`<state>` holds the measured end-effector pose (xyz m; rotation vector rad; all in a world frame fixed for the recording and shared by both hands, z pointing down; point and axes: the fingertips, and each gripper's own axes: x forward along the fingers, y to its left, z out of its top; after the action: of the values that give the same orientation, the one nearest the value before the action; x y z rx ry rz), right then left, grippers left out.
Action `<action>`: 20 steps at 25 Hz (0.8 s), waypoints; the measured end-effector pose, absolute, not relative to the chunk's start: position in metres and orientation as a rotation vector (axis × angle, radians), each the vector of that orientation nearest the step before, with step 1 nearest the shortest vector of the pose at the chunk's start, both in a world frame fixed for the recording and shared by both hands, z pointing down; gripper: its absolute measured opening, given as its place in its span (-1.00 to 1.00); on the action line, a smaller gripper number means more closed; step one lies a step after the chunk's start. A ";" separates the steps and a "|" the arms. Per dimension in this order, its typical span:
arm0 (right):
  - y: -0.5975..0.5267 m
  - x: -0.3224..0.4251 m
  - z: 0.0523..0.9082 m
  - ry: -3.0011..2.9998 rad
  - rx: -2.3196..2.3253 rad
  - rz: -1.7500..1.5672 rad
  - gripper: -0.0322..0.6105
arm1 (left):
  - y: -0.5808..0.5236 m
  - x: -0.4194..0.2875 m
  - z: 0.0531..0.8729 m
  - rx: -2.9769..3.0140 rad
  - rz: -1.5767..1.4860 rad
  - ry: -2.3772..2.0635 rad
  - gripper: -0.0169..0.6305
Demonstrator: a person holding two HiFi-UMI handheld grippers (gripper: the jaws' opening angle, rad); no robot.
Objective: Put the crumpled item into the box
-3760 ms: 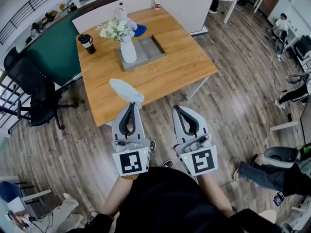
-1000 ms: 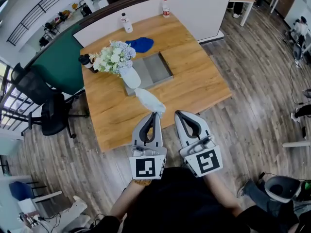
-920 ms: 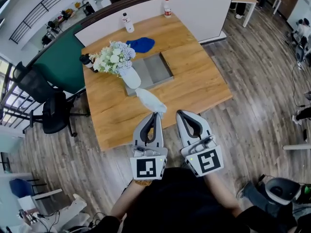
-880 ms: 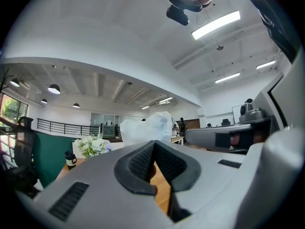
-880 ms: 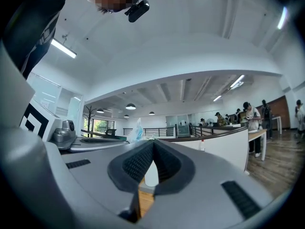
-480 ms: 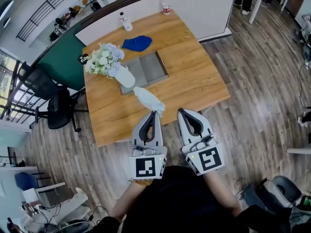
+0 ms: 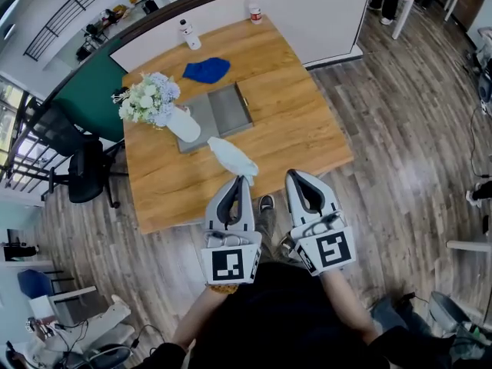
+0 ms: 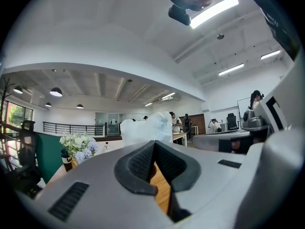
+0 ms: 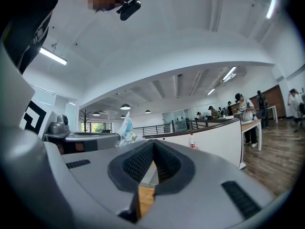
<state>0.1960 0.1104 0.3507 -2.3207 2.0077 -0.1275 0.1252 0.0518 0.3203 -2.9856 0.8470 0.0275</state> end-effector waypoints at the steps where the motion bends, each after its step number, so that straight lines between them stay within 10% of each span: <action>1: 0.107 0.200 0.351 2.011 -2.325 -0.123 -0.89 | 0.049 0.128 0.323 -2.987 0.025 0.845 -0.88; 20: 0.049 0.248 0.335 2.144 -2.342 -0.045 -0.89 | -0.016 0.184 0.313 -2.991 0.121 0.925 -0.88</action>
<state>0.2475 0.0491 0.3350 -2.3418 2.1437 -0.0451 0.1837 -0.0155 0.3125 -2.9914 0.9246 0.1214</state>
